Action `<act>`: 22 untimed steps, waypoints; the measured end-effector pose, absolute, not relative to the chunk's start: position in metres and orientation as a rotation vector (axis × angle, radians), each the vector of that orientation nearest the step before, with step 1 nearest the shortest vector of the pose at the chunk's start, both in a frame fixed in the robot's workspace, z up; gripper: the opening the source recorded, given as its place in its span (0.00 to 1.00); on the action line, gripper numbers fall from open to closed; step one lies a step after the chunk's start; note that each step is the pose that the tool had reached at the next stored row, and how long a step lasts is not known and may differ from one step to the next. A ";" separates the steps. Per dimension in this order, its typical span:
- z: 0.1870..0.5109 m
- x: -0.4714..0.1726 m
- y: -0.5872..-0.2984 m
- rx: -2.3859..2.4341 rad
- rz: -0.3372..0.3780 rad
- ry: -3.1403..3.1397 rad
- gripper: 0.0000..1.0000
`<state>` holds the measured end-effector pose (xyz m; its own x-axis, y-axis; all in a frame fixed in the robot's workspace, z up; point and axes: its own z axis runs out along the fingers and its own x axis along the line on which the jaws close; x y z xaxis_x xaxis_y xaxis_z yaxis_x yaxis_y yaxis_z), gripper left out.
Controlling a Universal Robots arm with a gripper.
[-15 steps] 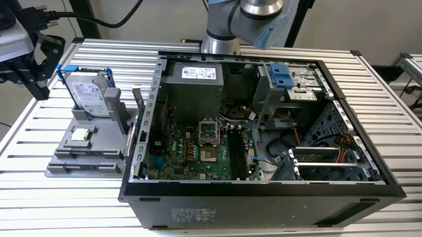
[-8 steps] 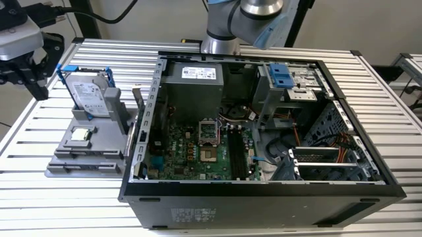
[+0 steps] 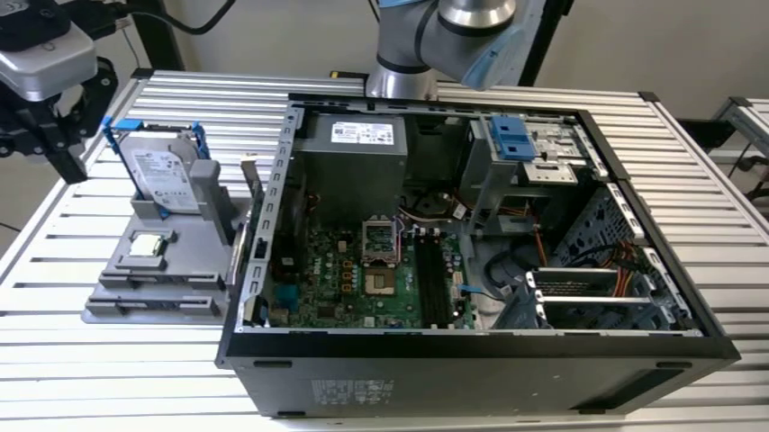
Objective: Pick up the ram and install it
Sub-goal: 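Pick up the ram and move it above insertion slot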
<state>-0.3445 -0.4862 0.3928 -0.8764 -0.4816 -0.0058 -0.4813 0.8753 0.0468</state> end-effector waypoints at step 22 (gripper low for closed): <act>0.393 -0.344 -0.486 1.360 -0.070 -2.815 0.00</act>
